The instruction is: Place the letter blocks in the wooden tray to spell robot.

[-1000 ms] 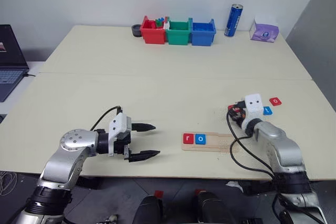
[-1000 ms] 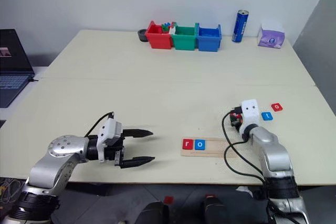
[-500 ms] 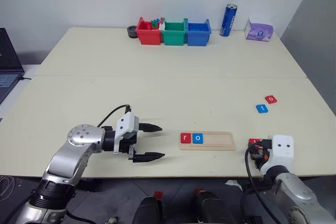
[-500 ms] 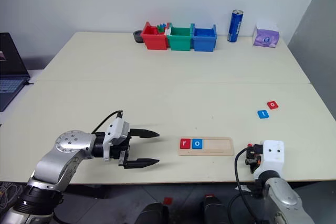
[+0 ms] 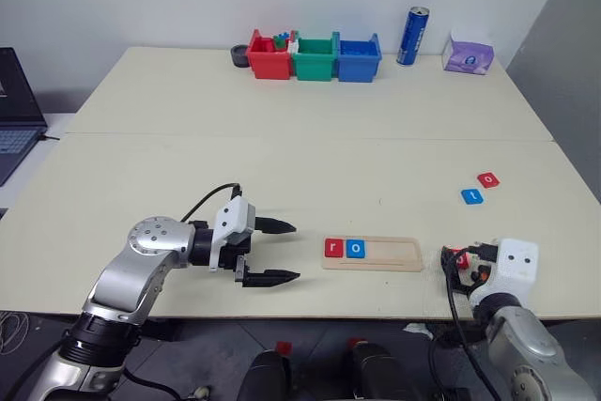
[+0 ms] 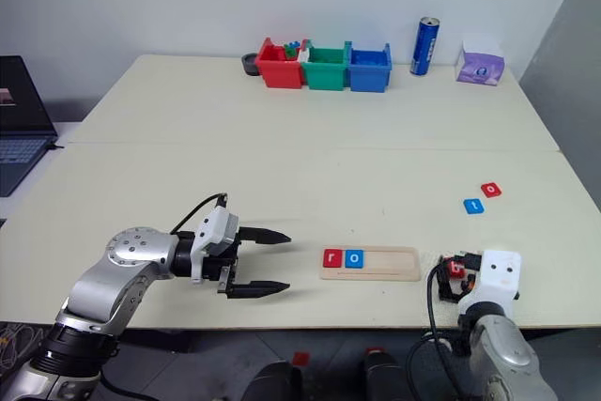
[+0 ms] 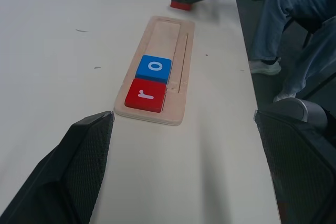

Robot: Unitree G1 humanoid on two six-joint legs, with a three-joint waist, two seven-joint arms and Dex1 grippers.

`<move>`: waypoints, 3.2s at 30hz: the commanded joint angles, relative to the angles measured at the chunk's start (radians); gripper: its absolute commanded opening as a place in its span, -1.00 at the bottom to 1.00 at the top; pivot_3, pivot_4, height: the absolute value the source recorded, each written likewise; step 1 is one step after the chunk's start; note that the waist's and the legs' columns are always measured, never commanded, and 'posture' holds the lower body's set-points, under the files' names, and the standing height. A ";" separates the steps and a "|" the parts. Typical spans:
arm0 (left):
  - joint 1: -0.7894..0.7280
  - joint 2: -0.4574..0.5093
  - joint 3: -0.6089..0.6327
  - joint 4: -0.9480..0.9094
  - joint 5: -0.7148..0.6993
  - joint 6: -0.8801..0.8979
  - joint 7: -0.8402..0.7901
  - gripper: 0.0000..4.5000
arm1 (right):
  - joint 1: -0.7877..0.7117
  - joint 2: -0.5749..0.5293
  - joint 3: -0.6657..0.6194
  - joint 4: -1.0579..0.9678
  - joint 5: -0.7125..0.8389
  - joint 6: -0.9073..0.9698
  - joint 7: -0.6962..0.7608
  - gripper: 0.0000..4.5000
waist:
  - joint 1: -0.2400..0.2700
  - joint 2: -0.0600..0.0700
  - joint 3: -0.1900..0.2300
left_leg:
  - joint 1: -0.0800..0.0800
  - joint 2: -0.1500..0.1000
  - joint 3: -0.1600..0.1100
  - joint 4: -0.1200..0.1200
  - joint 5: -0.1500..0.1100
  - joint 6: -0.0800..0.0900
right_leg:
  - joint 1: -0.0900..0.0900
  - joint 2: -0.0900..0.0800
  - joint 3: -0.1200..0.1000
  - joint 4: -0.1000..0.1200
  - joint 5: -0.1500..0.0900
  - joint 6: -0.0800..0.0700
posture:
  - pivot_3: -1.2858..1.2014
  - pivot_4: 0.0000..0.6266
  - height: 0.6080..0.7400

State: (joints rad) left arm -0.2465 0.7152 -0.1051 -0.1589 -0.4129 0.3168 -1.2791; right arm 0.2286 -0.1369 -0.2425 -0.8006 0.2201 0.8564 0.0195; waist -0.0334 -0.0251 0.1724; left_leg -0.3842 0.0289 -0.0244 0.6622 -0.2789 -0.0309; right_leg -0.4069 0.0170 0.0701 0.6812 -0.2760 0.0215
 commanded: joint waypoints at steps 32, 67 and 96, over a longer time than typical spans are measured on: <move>-0.001 -0.010 -0.020 -0.014 0.023 -0.033 0.022 1.00 | -0.260 -0.858 0.195 0.674 0.015 -0.473 1.041 0.57 | 0.002 -0.003 0.002 | 0.000 -0.001 0.001 0.001 0.000 0.000 | 0.002 0.001 -0.001 -0.001 0.000 0.001 | 0.03 -0.52 1.00; 0.062 0.030 0.014 0.034 0.051 -0.123 0.038 1.00 | -0.664 -0.726 0.600 0.462 -0.064 -0.240 1.067 -0.35 | 0.002 -0.002 0.002 | 0.000 0.000 0.000 0.002 0.000 0.000 | 0.001 -0.001 -0.003 0.000 0.002 -0.002 | 0.03 -0.52 1.00; 0.079 0.024 0.011 0.008 0.051 -0.115 0.069 1.00 | -0.721 -0.670 0.627 0.557 -0.125 -0.285 1.115 0.44 | 0.002 -0.002 0.002 | 0.000 0.000 -0.001 0.002 0.000 0.000 | 0.001 -0.001 -0.004 0.000 0.003 -0.004 | 0.03 -0.52 1.00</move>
State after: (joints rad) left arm -0.1615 0.7335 -0.1109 -0.1150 -0.3512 0.2085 -1.2102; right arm -0.4665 -0.8072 0.3938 -0.2300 0.0995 0.5821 1.1212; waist -0.0315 -0.0275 0.1746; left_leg -0.3844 0.0288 -0.0251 0.6639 -0.2790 -0.0305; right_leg -0.4057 0.0165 0.0663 0.6812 -0.2729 0.0179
